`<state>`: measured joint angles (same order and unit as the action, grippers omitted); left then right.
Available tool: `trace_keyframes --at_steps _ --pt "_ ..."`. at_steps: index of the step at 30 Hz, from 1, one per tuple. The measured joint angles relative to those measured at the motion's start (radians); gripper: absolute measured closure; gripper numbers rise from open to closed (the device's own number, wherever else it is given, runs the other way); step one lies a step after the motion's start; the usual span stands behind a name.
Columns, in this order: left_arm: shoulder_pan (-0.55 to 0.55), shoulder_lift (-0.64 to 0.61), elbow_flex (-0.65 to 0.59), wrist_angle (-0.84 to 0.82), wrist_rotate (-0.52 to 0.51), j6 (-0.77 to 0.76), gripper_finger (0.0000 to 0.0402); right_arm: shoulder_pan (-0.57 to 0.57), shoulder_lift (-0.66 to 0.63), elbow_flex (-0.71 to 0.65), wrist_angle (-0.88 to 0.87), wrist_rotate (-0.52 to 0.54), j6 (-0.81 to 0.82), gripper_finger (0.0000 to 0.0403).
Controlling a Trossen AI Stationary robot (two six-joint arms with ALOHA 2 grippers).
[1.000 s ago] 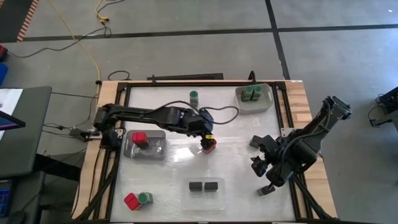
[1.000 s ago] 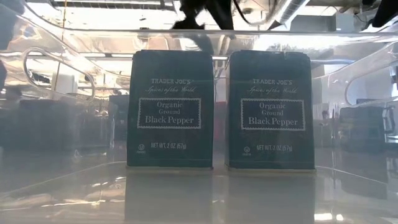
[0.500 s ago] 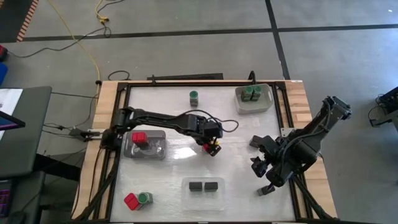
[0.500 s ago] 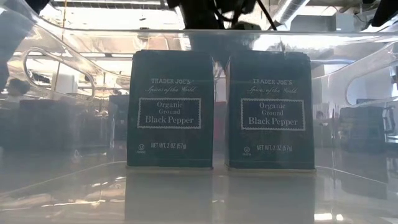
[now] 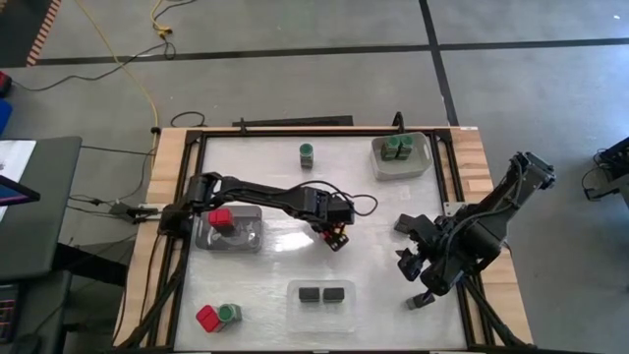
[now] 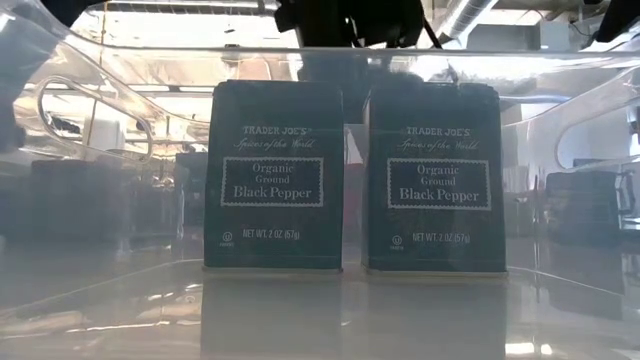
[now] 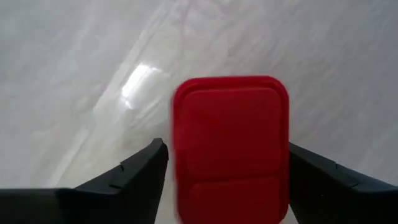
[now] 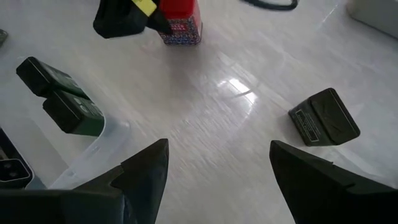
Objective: Sort spices by type
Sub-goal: Put the right red seasoning can into the black bin
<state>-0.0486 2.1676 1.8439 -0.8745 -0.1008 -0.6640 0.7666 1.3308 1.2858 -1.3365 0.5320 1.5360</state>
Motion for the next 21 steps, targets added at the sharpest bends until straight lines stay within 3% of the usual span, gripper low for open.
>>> trace_keyframes --at_steps 7,16,21 --pt "0.002 0.008 0.001 -0.008 0.017 0.005 0.0198 0.000 0.000 0.000 0.005 0.000 -0.001 0.0098" --pt "0.020 -0.009 0.001 -0.034 0.046 0.163 0.0198 0.000 0.000 0.000 0.006 0.000 -0.004 0.0098" --pt "0.015 -0.142 0.000 -0.156 0.018 0.285 0.0198 0.000 0.000 0.000 0.006 0.000 -0.003 0.0098"
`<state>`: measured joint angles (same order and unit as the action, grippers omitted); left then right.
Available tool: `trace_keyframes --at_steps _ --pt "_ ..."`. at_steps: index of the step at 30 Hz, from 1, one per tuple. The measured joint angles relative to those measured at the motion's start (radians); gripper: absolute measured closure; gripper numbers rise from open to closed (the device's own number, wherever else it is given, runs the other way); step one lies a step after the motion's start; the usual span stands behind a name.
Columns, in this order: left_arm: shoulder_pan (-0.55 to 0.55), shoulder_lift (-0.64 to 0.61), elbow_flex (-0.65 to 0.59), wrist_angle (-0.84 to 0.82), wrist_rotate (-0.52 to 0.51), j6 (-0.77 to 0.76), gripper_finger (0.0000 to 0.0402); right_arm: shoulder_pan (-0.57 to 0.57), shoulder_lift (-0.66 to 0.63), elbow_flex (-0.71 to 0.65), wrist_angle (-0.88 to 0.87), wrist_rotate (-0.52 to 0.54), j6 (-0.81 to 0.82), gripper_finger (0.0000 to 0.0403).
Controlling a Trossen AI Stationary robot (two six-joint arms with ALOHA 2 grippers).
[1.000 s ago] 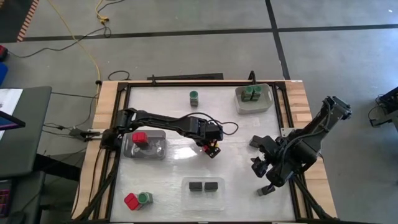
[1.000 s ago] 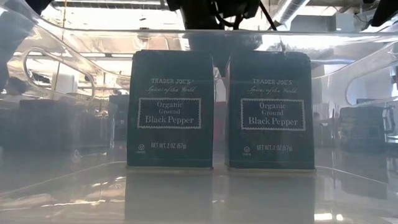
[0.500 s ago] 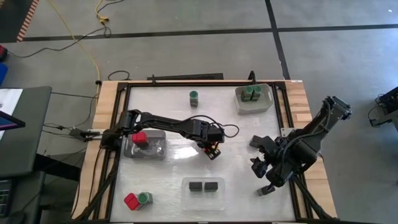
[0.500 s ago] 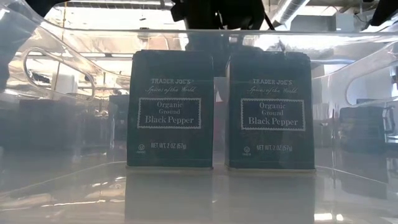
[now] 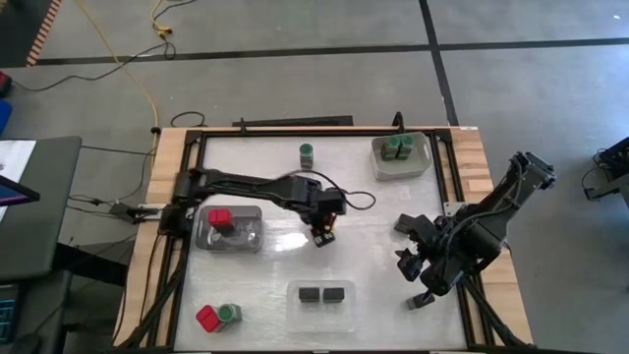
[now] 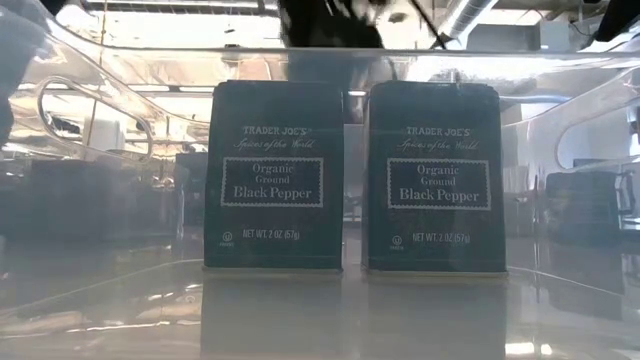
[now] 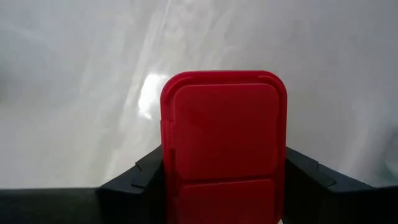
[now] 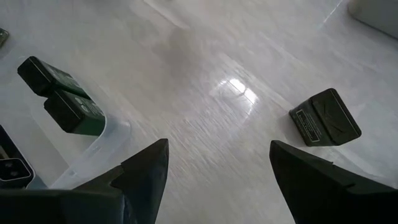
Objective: Sort spices by type
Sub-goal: Put the right red seasoning can into the black bin
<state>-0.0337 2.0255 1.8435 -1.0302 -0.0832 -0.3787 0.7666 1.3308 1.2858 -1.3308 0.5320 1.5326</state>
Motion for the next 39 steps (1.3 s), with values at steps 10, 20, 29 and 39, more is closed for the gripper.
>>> trace_keyframes --at_steps 10,20,29,39 --pt "-0.024 -0.393 0.001 -0.394 -0.158 0.074 0.0198 -0.003 0.000 0.000 0.003 0.000 0.004 0.0098" --pt "-0.081 -0.792 -0.342 -0.354 -0.163 0.041 0.0198 -0.003 0.000 0.000 0.033 -0.007 0.003 0.0098" --pt "-0.118 -0.959 -0.742 -0.101 -0.073 0.068 0.0198 -0.003 0.000 0.000 0.050 -0.008 0.011 0.0098" --pt "-0.109 -0.961 -0.919 0.015 0.000 0.213 0.0198 -0.003 0.000 0.000 0.053 -0.008 0.150 0.0098"
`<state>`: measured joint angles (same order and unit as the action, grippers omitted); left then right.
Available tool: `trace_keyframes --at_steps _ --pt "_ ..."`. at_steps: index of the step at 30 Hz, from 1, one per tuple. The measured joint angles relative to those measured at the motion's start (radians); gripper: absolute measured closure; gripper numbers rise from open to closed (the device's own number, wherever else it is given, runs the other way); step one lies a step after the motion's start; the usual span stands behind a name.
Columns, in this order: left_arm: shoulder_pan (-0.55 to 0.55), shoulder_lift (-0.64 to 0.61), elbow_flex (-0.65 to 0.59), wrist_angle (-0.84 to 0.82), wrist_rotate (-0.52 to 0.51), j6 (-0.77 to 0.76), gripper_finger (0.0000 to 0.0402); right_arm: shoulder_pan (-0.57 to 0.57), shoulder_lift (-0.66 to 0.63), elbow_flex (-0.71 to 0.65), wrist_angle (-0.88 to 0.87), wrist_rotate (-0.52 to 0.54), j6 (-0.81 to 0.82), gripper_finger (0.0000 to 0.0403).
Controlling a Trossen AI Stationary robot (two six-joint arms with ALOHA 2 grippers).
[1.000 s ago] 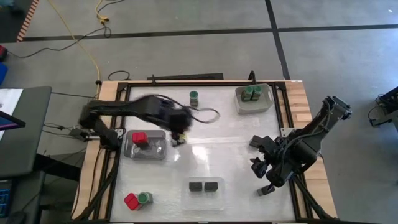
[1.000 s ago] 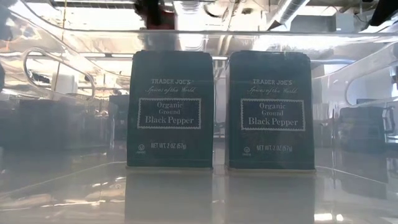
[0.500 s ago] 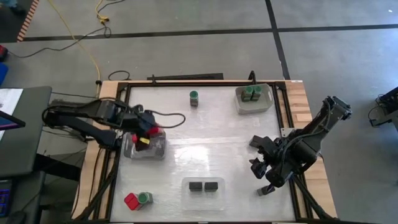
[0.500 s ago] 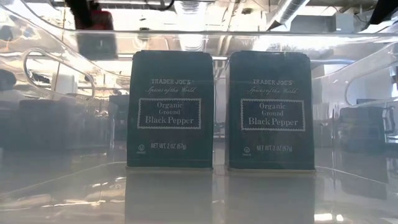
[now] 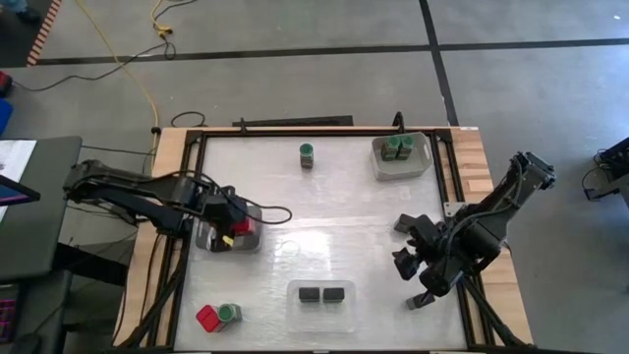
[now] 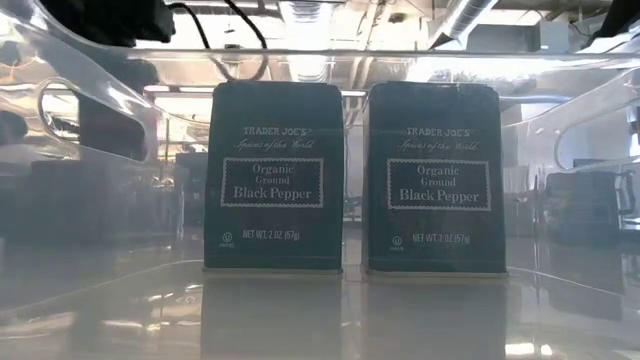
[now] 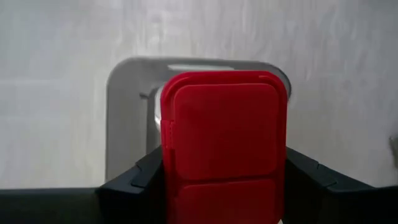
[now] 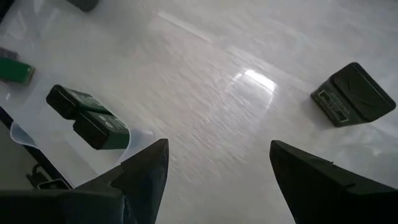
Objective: Sort spices by type
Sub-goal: Put the right red seasoning can into the black bin
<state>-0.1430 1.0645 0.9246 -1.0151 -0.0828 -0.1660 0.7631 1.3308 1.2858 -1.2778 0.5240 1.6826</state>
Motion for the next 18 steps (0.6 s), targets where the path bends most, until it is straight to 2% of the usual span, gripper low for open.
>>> trace_keyframes --at_steps 4,10,18 --pt "0.027 0.001 -0.054 0.061 0.000 0.062 0.0198 0.000 0.000 0.000 0.000 0.000 0.019 0.0098" --pt "0.090 0.009 -0.132 0.108 0.061 0.118 0.0198 0.000 0.000 0.000 0.000 0.000 0.019 0.0098" --pt "0.141 0.009 -0.170 0.171 0.087 0.190 0.0198 0.000 0.000 0.000 0.001 0.000 0.020 0.0098"
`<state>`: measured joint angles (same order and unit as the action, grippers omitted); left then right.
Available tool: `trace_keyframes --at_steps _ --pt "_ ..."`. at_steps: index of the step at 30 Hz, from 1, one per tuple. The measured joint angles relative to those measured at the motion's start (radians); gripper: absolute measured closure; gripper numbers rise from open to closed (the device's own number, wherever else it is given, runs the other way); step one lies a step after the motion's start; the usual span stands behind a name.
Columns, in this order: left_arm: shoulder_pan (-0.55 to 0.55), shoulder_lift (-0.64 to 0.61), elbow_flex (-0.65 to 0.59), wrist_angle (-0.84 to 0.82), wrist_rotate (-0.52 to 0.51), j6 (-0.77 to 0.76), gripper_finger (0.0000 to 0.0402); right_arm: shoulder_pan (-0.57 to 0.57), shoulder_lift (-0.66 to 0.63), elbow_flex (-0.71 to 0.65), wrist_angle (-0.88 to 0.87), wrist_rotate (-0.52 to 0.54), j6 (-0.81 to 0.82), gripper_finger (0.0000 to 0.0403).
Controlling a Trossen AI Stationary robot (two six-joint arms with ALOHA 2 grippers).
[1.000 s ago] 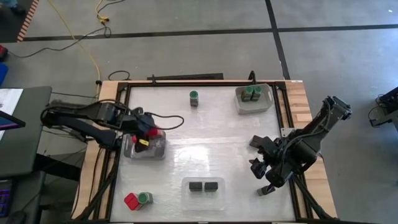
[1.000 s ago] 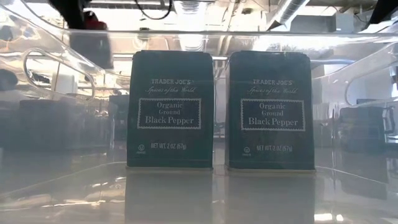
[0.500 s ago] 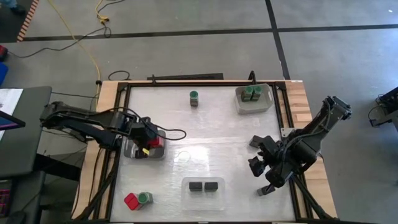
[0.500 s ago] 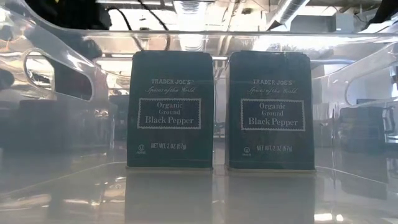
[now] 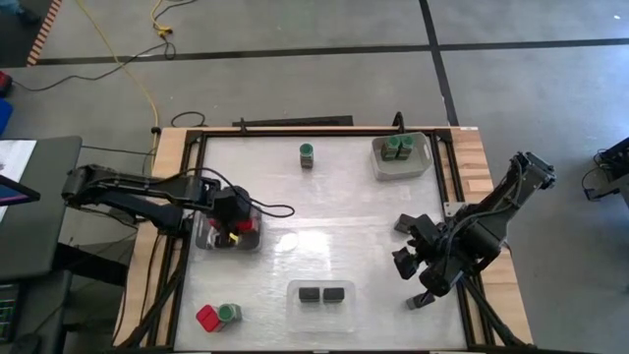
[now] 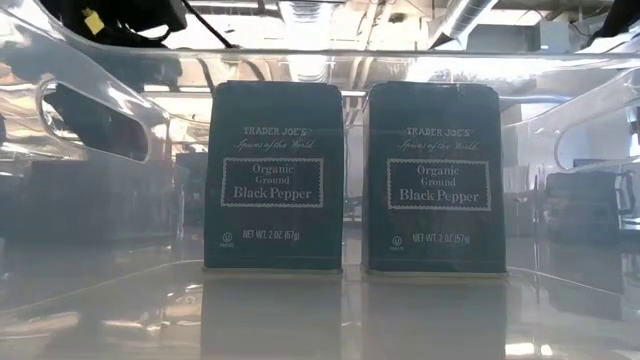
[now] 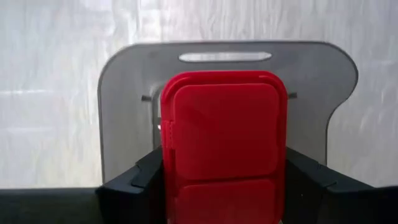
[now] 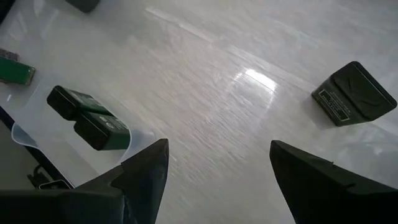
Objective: Sort spices by type
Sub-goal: Put the right red seasoning can into the black bin
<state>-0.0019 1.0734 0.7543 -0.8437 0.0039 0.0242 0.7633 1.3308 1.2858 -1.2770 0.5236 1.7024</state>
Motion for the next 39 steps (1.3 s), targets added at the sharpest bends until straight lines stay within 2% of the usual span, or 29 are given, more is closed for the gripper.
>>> trace_keyframes --at_steps 15,35,39 --pt "0.075 0.029 -0.024 -0.002 0.020 0.102 0.0198 -0.046 0.000 0.000 0.011 0.000 0.002 0.0098" --pt "0.114 0.061 -0.024 0.012 0.026 0.121 0.0197 -0.046 0.000 0.000 0.038 0.000 0.000 0.0098" --pt "0.114 0.061 -0.024 0.013 0.026 0.113 0.0153 -0.046 0.000 0.000 0.038 0.000 0.000 0.0098"
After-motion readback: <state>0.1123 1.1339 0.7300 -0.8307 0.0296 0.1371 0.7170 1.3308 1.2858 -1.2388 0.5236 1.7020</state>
